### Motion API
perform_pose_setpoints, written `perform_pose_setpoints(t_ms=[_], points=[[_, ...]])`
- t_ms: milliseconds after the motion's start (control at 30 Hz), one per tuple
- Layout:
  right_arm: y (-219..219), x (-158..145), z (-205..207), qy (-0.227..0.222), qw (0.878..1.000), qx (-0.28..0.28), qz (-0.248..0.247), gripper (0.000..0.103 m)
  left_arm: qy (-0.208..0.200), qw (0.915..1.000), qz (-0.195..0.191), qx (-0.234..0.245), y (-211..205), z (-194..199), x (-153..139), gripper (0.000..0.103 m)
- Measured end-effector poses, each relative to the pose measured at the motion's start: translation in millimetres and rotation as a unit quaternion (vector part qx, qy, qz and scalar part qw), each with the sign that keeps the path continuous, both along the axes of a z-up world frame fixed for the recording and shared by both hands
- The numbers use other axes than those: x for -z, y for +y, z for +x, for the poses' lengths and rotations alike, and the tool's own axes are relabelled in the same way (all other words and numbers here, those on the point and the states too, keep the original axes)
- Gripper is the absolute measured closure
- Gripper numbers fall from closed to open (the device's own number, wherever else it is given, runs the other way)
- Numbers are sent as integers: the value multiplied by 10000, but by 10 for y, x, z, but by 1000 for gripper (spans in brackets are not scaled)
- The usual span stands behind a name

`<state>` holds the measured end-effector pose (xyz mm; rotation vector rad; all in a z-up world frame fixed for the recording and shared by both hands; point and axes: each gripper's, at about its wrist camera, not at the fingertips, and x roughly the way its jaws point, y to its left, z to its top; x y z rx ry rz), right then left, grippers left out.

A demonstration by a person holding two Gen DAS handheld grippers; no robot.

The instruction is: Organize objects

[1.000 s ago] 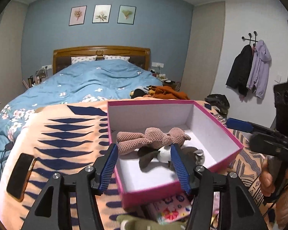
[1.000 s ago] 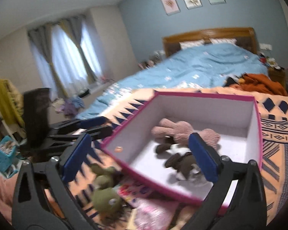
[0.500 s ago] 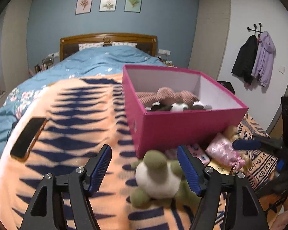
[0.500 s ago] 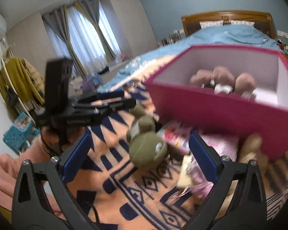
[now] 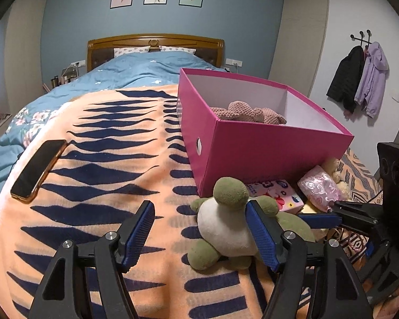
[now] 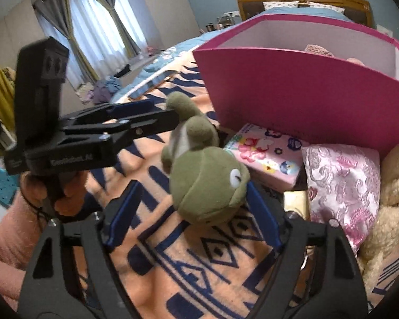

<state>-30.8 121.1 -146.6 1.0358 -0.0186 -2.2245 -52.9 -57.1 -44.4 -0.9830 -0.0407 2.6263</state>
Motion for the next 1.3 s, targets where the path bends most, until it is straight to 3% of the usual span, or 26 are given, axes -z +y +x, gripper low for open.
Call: perform_pose_setpoints(t_ms=[133,367,533,767,1100,1300], points=[[13,119,-74,-224,9997,111,26,41,-53,10000,15,2,-15,-16,37,31],[119,53,-37,-245,9996,-22,-162,45,-75,9999,80,132,-6,13,25,36],[268,-96,8,-197,9992,-155,-303,45,-100,9984,350,439,20,78,-40,42],[420,-341,120,6,9985,-337,-426,45,-78,9941,707,823,59,199,-154,43],[732,-494,64,64,9977,-161,-661,45,-141,9908,698,1150,230,290,-132,43],[859,-522,31,21,9975,-119,-696,45,-219,9885,722,1314,361,223,-103,48]])
